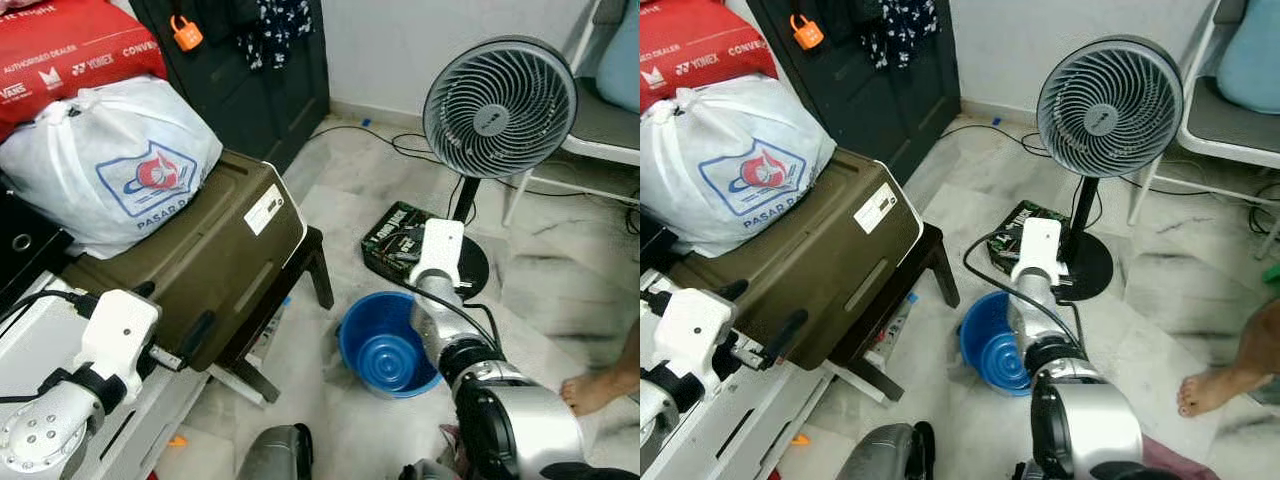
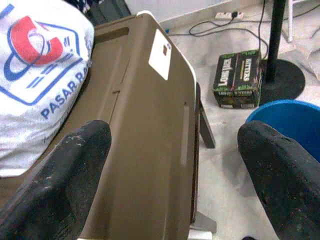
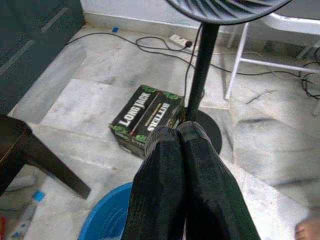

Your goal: Clean up the room

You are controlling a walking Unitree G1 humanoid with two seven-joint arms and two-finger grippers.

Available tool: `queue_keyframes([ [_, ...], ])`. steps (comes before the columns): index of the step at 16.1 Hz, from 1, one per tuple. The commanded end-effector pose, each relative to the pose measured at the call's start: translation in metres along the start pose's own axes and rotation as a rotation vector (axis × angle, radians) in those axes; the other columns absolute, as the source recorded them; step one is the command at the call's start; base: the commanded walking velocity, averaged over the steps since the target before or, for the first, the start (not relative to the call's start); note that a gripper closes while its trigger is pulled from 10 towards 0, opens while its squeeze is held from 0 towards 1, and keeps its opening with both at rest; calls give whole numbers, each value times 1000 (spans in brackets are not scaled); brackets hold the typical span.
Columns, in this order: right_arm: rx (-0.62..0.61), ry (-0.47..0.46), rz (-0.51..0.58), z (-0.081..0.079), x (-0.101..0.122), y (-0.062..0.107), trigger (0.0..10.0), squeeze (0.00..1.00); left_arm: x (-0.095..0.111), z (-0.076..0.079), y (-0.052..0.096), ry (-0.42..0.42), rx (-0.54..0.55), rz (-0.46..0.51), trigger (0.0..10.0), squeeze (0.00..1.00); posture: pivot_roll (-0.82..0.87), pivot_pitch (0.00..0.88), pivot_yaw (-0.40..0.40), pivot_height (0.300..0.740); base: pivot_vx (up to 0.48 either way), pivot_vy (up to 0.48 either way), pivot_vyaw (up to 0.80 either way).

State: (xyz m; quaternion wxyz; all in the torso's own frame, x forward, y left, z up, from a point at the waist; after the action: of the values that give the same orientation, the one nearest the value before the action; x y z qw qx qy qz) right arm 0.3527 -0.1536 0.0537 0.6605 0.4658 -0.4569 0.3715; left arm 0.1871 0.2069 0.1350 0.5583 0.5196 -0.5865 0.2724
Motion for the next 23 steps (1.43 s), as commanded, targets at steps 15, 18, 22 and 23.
queue_keyframes([
  [15, 180, -121, 87, -38, 22, 10, 10000, 1000, -3, -1, -8, 3, 29, 3, 10000, 0, 228, 87, 122, 740, 0, 0, 0],
  [18, 344, -108, 164, -50, 24, 30, 10000, 1000, 0, 9, -28, 48, 38, 56, 10000, 0, 157, 42, 91, 740, 0, 0, 0],
  [22, 497, 15, 309, -24, 31, 73, 10000, 1000, 7, 21, -55, 94, 35, 136, 10000, 0, 66, 0, 66, 740, 0, 0, 0],
  [23, 512, 78, 350, -15, 32, 79, 10000, 1000, 8, 23, -62, 97, 34, 147, 10000, 0, 40, 0, 66, 740, 0, 0, 0],
])
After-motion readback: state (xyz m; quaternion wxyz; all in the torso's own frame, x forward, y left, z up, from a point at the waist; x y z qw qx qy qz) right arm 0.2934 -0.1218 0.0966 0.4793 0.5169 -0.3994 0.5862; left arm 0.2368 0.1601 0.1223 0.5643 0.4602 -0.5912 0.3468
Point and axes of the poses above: a point about 5 cm out from each wrist's last joint towards the gripper, its own y axis pointing back from the gripper into the wrist, its own x axis along the axis of the wrist's last joint, z = x × y, the point moved 1 cm from there along -y, pointing out of the wrist towards the gripper, and after that the axes turned 2 degrees about y, right-handed, at the moved point
